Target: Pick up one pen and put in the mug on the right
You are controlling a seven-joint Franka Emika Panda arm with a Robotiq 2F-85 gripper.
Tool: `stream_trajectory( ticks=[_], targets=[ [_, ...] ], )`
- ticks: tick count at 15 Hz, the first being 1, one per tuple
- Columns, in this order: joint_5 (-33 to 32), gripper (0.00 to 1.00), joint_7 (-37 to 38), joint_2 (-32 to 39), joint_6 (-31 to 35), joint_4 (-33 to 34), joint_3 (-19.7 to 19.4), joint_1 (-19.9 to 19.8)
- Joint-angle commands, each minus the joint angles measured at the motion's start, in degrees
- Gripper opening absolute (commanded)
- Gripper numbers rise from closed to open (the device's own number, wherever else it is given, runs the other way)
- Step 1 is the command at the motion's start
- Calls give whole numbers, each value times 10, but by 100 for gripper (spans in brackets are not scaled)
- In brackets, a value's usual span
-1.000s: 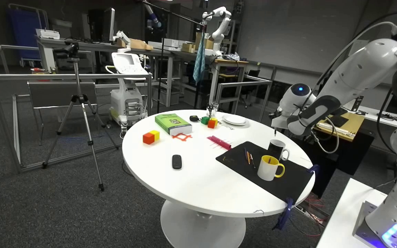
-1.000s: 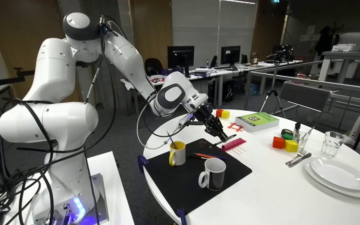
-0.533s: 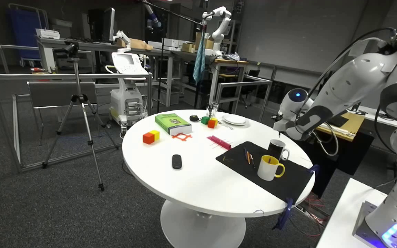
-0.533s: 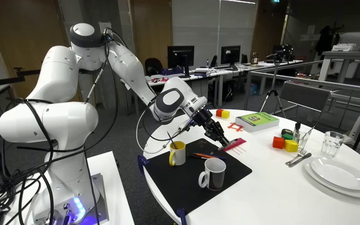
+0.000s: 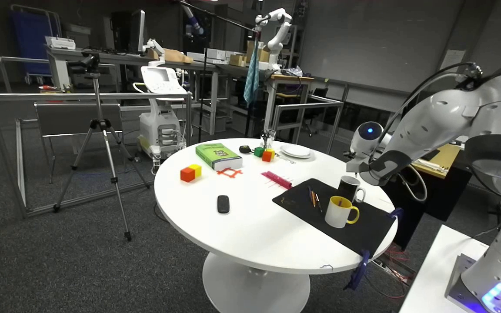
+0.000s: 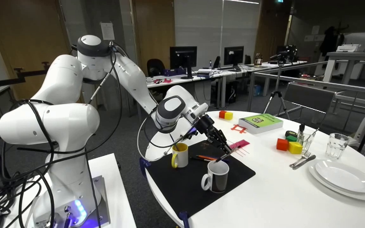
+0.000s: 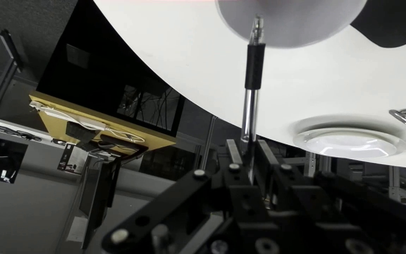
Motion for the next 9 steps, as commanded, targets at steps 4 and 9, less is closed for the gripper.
stream_trajectory(
  ticks=[4, 9],
  targets=[
    [26, 4, -22, 41, 14, 8, 30, -17],
    [26, 4, -24, 47, 25, 24, 52, -45]
  ],
)
